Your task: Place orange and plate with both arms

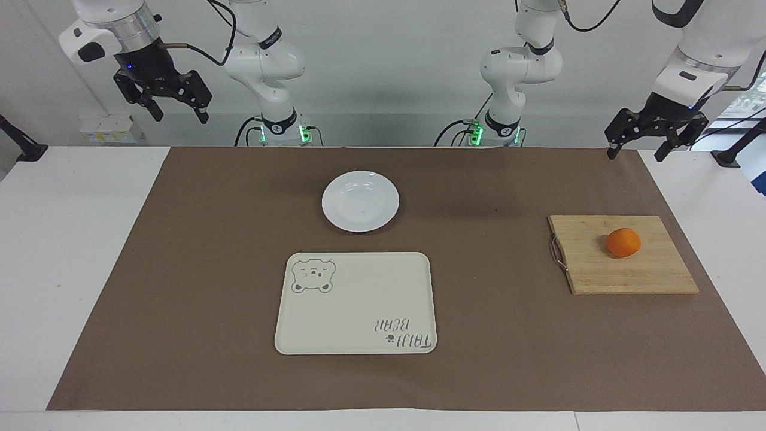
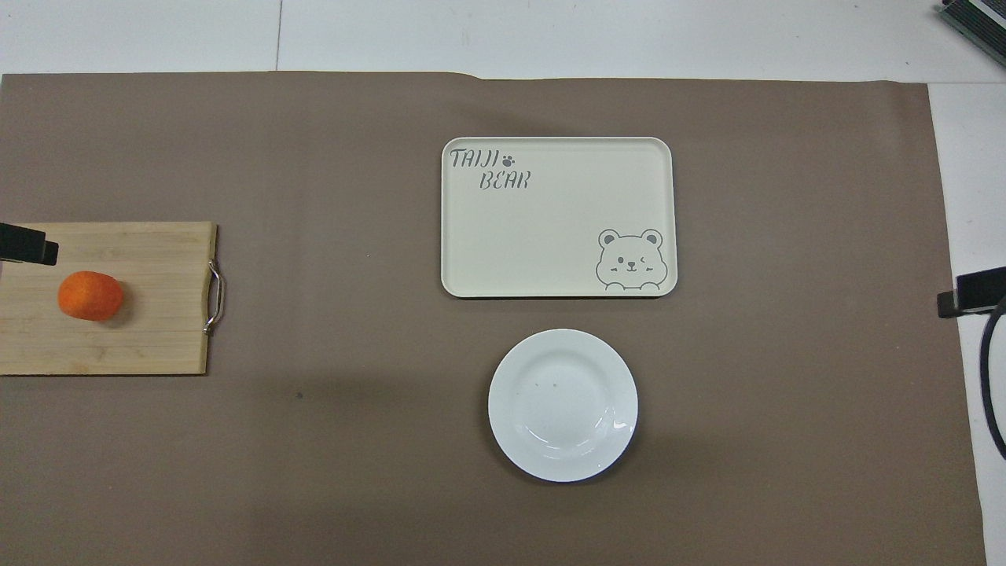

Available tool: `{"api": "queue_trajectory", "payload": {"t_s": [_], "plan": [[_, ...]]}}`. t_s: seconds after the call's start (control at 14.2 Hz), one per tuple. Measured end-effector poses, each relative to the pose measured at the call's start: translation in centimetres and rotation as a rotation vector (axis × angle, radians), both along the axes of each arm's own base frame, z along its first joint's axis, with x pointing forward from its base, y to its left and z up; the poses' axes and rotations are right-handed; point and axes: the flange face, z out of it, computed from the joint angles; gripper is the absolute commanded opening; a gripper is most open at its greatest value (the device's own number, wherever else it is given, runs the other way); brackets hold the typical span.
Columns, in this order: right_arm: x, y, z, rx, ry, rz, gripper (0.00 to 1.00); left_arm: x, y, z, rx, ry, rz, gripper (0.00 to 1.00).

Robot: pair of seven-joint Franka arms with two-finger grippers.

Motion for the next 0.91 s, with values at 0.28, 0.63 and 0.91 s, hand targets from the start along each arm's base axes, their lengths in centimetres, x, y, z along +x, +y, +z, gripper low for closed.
{"api": "queue_trajectory", "payload": {"t_s": [0.28, 0.63, 0.91], "plan": [[0.0, 0.0, 0.0, 0.000, 0.000, 0.000, 1.00, 0.5, 1.7, -0.7, -0.007, -0.027, 0.030, 1.00], [0.0, 0.0, 0.0, 0.000, 0.000, 0.000, 1.00, 1.1, 2.7, -3.0, -0.010, -0.024, 0.026, 1.00], [0.0, 0.0, 0.0, 0.000, 0.000, 0.000, 1.00, 1.5, 5.8, -6.7, -0.011, -0.039, 0.010, 1.00]]}}
